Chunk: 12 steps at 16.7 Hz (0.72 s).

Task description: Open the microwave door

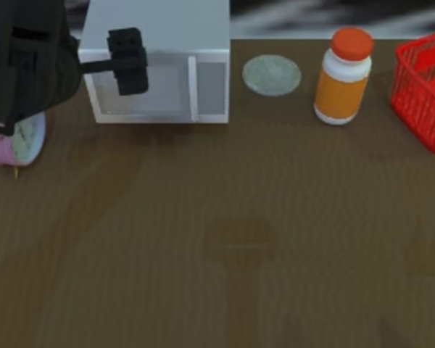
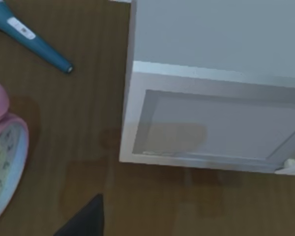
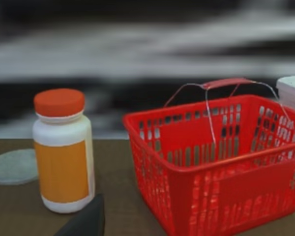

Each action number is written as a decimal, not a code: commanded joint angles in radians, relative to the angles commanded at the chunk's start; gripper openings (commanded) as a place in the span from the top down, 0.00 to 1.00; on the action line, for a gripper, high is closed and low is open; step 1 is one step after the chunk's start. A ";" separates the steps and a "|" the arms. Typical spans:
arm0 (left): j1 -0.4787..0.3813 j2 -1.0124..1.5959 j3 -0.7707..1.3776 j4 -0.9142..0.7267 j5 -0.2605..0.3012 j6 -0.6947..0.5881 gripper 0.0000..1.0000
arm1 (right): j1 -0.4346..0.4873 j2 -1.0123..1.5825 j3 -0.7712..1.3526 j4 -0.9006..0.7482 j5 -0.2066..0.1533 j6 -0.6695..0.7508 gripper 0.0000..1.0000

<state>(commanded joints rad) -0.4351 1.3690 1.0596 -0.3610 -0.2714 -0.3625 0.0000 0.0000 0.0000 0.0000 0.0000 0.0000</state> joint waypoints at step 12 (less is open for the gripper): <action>-0.176 0.578 0.435 -0.133 -0.103 -0.150 0.00 | 0.000 0.000 0.000 0.000 0.000 0.000 0.00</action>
<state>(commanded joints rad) -0.6112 1.9475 1.4945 -0.4936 -0.3748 -0.5125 0.0000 0.0000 0.0000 0.0000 0.0000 0.0000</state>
